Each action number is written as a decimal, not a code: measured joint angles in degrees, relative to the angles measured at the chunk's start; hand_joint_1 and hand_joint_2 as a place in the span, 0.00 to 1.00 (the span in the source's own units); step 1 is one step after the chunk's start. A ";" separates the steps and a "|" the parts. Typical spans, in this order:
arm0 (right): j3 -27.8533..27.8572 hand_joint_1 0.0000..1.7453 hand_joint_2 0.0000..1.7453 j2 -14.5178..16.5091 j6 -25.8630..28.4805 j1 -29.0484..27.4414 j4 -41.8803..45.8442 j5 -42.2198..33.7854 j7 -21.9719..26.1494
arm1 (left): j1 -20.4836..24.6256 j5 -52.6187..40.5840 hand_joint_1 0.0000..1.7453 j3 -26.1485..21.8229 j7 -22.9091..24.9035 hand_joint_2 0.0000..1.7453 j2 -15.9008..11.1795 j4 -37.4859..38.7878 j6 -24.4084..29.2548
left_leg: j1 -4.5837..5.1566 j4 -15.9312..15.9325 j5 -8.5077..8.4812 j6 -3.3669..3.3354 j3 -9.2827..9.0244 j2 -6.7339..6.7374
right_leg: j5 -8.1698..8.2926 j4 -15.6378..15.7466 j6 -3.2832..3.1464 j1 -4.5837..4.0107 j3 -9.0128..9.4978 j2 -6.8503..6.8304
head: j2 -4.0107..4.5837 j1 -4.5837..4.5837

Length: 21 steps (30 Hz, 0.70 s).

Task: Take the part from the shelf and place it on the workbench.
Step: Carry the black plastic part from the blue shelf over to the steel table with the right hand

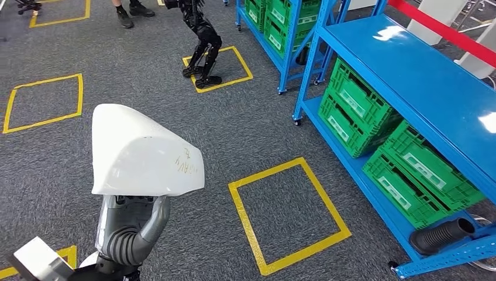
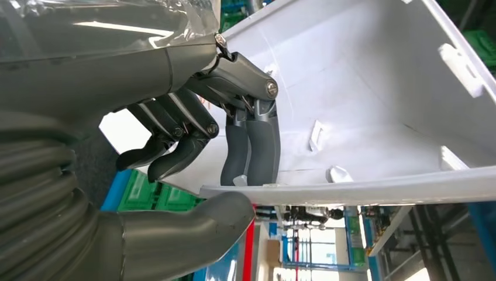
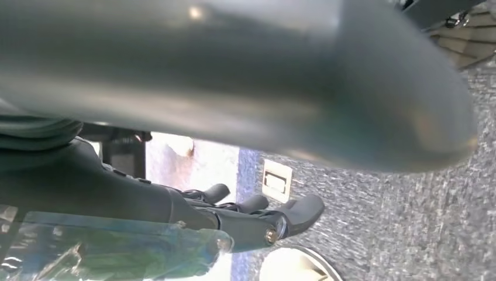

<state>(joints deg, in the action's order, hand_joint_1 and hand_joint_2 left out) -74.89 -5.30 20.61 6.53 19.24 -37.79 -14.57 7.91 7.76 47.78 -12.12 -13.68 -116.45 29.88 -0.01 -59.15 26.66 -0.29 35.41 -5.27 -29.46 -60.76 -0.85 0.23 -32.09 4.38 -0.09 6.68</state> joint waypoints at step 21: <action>-0.01 0.00 0.00 0.05 0.17 0.56 0.02 0.01 0.19 | -0.48 -0.45 1.00 -0.06 1.08 1.00 -0.13 -0.14 -0.59 | -0.42 0.89 0.25 0.02 -0.77 6.23 | -3.39 -1.00 1.86 0.29 0.30 -8.60 | 0.01 -1.15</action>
<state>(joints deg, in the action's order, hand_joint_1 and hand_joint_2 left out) -74.90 -5.24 20.78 7.10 19.26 -37.78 -14.38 7.43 7.32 47.72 -11.05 -13.81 -116.60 29.29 -0.43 -58.27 26.90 -0.26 34.64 0.97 -32.84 -61.76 1.00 0.51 -31.79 -4.23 -0.09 5.53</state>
